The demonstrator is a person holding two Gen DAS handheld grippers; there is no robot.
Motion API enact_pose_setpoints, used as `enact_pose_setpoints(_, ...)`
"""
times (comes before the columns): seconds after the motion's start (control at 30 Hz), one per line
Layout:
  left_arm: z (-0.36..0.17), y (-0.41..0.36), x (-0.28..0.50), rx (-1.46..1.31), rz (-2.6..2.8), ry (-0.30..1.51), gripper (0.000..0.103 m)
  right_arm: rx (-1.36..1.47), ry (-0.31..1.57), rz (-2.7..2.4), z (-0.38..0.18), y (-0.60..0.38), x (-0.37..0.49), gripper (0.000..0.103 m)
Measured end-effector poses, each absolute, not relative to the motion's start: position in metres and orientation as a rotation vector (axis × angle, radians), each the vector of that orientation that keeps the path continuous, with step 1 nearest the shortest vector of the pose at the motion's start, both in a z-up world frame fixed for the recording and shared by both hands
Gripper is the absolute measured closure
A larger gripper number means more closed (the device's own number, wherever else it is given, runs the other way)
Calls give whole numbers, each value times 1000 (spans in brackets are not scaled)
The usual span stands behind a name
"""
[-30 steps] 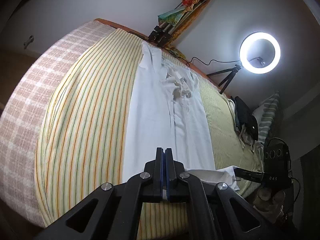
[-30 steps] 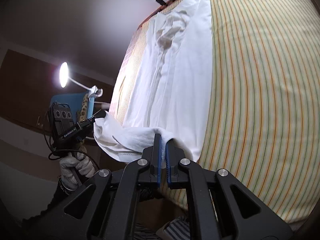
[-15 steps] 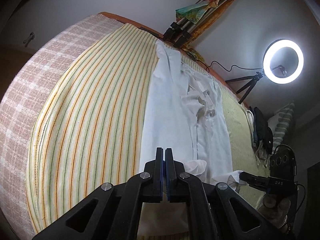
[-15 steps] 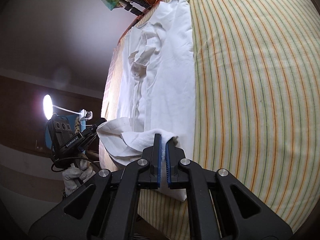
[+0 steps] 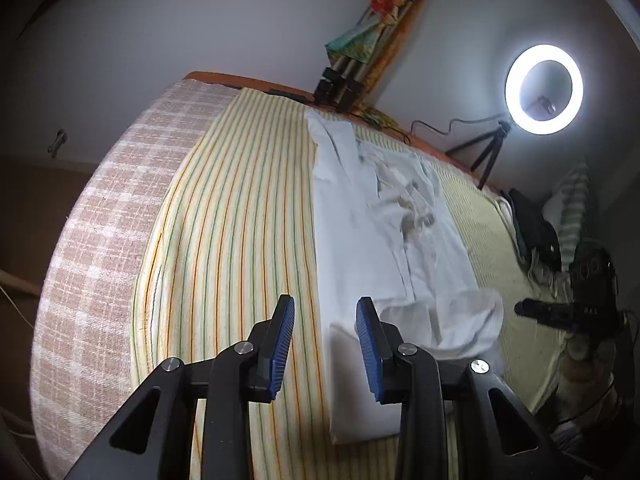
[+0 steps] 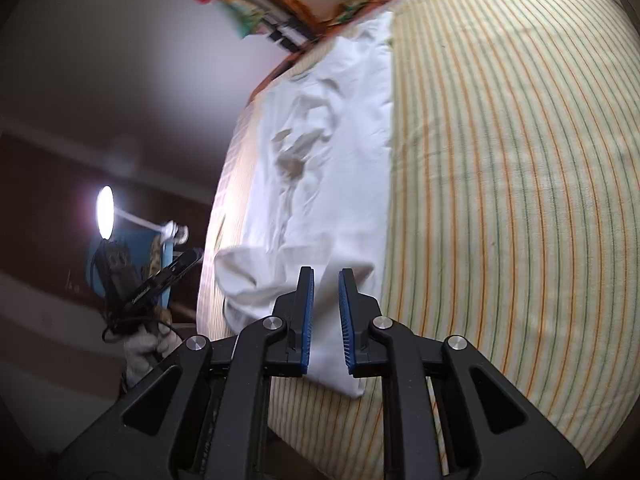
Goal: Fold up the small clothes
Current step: 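Lift the hem with both tools and fold it toward the collar, then open both tools and release the folded hem onto the shirt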
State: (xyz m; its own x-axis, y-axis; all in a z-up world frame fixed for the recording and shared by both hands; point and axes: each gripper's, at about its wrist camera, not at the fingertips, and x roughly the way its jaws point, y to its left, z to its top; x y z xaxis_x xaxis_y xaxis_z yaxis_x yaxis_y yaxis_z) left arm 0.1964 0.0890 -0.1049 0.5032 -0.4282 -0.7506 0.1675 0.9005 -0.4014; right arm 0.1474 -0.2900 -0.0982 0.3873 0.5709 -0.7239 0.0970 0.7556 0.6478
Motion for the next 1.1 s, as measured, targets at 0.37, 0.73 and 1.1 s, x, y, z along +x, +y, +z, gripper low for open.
enact_pose_setpoints(0.37, -133, 38, 196, -203, -502, 1076, 74, 480, 1252, 501, -114, -230, 148, 89)
enact_pose_setpoints(0.73, -138, 41, 222, -121, -441, 1001, 61, 345, 1096, 253, -89, -267, 163, 63)
enact_pose_setpoints(1.1, -143, 26, 226, -74, -458, 999, 79, 281, 1123, 259, -107, -250, 178, 63)
